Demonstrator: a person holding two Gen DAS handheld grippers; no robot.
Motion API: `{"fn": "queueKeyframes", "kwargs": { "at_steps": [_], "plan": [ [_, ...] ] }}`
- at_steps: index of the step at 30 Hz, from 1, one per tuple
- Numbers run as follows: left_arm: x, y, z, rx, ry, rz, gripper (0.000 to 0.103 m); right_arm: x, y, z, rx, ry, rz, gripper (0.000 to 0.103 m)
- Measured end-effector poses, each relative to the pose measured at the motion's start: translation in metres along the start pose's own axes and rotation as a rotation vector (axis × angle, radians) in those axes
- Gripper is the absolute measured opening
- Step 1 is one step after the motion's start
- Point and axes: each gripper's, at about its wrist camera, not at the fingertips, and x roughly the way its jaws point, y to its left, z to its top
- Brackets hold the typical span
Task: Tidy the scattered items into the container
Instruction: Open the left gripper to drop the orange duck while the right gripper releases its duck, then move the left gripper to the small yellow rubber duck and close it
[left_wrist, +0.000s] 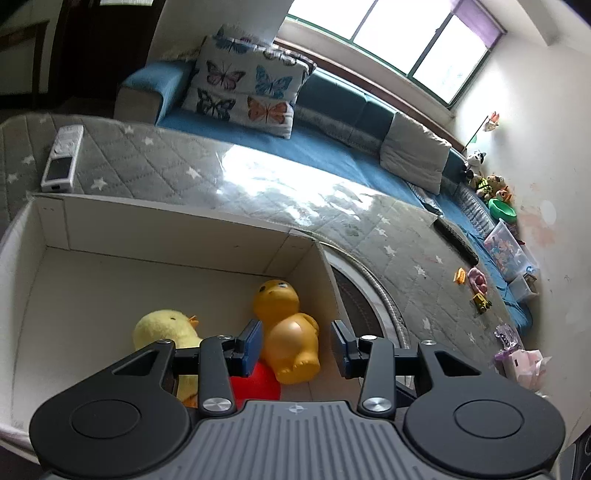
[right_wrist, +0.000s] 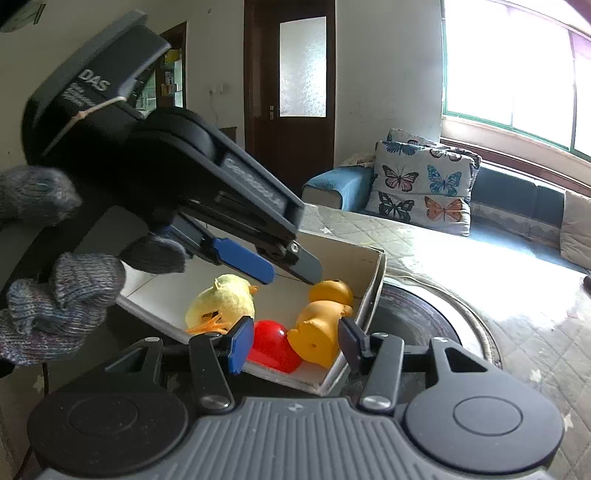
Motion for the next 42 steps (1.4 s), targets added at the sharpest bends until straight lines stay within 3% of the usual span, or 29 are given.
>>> {"fn": "queueKeyframes", "kwargs": {
  "at_steps": [17,30,42],
  "plan": [
    [-0.05,-0.023,-0.054,0.06,-0.106,-0.002,0.043,-0.052,0.001,-0.035,-0.002,0.006,-0.041,0.056],
    [-0.061,-0.029,-0.096,0.054,-0.095,-0.013,0.043,-0.085,0.007,-0.074,-0.008,0.017,-0.071,0.064],
    [-0.042,-0.036,-0.119,0.038,-0.009,-0.069,0.043,-0.08,0.007,-0.099,0.046,0.071,-0.077,0.063]
  ]
}}
